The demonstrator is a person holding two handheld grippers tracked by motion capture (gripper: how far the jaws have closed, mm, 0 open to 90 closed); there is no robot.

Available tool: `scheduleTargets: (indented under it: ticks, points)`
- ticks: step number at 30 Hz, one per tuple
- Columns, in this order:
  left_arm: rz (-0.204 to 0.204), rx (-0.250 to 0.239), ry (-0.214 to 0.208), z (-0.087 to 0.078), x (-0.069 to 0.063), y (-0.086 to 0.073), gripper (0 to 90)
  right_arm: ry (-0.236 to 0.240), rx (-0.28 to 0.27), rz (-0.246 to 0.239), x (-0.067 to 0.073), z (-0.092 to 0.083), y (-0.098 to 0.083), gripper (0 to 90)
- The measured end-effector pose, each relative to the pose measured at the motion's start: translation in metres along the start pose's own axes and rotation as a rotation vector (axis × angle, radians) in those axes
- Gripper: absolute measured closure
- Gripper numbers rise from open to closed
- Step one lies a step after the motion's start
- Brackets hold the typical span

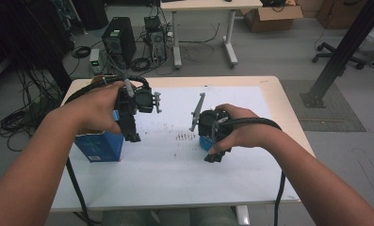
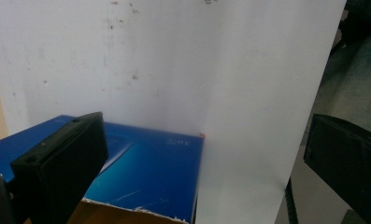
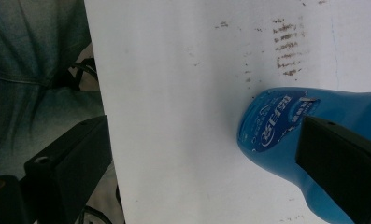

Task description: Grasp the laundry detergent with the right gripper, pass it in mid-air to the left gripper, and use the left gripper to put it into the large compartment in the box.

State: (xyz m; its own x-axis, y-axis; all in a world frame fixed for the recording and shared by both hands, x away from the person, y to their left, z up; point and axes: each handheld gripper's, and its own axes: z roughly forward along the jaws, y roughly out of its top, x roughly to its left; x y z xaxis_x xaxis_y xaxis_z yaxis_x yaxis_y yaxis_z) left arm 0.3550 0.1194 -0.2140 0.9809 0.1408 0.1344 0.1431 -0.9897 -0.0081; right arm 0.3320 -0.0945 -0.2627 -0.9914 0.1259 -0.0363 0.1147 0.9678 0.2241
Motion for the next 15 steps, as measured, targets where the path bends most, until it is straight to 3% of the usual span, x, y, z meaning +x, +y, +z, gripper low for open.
scheduleTargets:
  ticks: [15]
  points:
    - [0.016, 0.006, -0.001, 0.001, -0.0045, 0.0025, 0.2, 0.0, -0.012, 0.004, -0.0011, 0.0017, -0.0075, 3.9]
